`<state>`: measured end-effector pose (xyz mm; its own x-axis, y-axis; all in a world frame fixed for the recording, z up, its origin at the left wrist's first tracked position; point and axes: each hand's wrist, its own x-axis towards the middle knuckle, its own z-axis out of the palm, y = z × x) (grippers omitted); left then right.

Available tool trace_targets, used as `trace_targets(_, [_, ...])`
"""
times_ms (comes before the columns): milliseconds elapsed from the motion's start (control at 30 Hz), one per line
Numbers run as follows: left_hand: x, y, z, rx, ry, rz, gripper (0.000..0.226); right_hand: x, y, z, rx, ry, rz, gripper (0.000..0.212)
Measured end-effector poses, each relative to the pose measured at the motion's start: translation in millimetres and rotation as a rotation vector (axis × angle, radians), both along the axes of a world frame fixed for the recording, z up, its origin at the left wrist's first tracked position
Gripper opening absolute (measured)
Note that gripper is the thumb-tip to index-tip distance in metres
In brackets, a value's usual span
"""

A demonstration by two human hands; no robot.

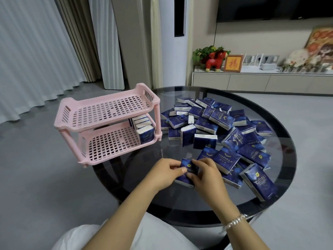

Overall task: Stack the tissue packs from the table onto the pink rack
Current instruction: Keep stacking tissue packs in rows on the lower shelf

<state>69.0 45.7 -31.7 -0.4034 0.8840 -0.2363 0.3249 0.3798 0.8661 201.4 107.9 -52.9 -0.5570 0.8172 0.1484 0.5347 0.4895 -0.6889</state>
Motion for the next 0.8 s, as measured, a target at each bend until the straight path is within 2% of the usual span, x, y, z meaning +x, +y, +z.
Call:
trace_targets(133, [-1,3,0,0.069,-0.189,0.175,0.035,-1,-2,-4,-0.044,0.188,0.003,0.043])
trace_targets(200, [-4,3,1,0.106,-0.277,0.212,0.032,-1,0,-2,-0.007,0.249,-0.008,0.038])
trace_targets(267, [-8,0,3,0.136,-0.372,0.232,0.025,5,4,4,0.081,0.270,-0.116,0.034])
trace_targets(367, [-10,-4,5,0.143,-0.494,0.244,0.020,24,21,12,0.336,0.086,-0.403,0.036])
trace_targets(500, [-7,-6,4,0.192,-0.547,0.186,0.016,46,44,28,0.191,-0.322,-0.447,0.060])
trace_targets(567, [-6,-6,3,0.214,-0.543,0.174,0.018,47,51,33,0.155,-0.446,-0.415,0.072])
trace_targets(667, [-7,-7,3,0.229,-0.544,0.165,0.019,44,56,38,0.089,-0.456,-0.342,0.075])
trace_targets(800, [-8,-9,3,0.230,-0.522,0.162,0.020,40,57,37,-0.053,-0.270,-0.278,0.075])
